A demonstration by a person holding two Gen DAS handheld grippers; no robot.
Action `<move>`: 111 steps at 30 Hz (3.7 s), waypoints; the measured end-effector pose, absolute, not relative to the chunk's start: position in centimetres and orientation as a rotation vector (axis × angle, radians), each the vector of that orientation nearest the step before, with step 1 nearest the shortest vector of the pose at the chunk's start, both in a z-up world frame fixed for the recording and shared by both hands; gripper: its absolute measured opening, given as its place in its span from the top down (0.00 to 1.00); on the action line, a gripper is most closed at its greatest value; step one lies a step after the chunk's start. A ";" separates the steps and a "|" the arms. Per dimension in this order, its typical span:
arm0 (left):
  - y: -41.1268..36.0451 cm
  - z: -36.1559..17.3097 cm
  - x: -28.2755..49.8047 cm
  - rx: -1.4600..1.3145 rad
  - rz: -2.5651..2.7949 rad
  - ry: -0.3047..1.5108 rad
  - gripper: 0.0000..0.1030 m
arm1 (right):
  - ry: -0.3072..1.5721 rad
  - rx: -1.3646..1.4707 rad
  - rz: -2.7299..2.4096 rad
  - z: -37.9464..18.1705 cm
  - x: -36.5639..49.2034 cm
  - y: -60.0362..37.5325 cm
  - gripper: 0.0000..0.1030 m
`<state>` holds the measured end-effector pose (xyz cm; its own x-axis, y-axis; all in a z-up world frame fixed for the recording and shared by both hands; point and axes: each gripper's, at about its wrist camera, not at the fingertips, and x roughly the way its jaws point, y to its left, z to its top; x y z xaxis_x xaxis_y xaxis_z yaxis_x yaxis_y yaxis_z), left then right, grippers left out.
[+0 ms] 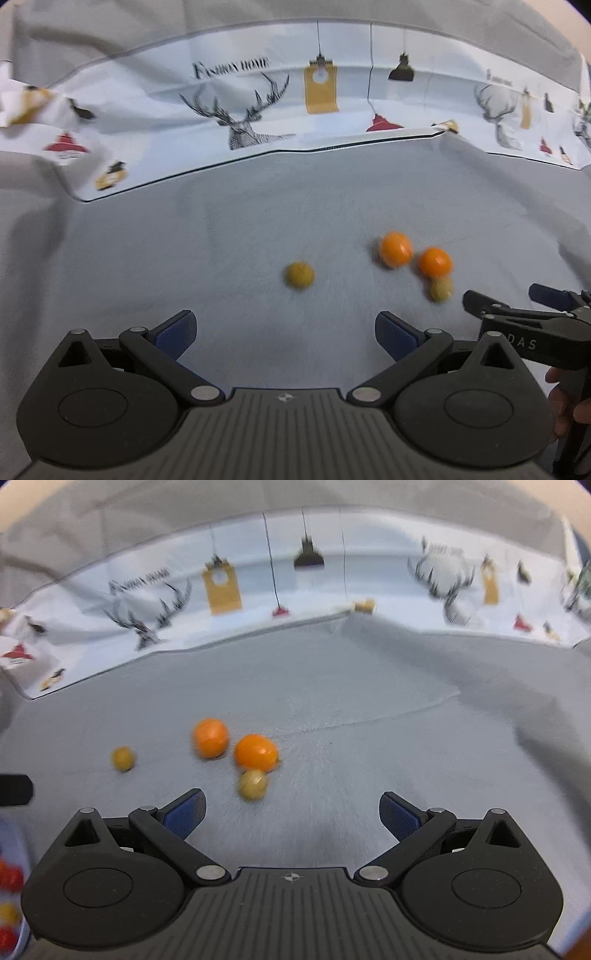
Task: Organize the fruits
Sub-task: 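Grasp a small orange with the right tool while the left tool grasps a yellow fruit, then carry the orange and yellow fruit over the blue plate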
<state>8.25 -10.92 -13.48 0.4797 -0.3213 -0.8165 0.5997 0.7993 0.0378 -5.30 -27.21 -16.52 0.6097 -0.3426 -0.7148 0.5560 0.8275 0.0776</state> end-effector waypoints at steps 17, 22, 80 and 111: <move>-15.7 -20.7 15.5 0.323 -0.615 1.052 0.73 | 0.843 0.230 -0.457 -20.7 2.5 -30.1 0.61; -14.5 -17.2 12.9 0.309 -0.663 1.002 0.73 | 0.708 0.315 -0.576 -17.9 -1.5 -31.1 0.61; 19.3 -1.0 -14.1 0.046 -0.540 0.779 0.73 | 0.587 0.094 -0.050 -1.8 -24.7 -0.3 0.60; 14.6 -8.0 2.4 0.154 -0.454 0.940 0.73 | 0.790 0.048 0.073 -9.0 -9.4 0.2 0.60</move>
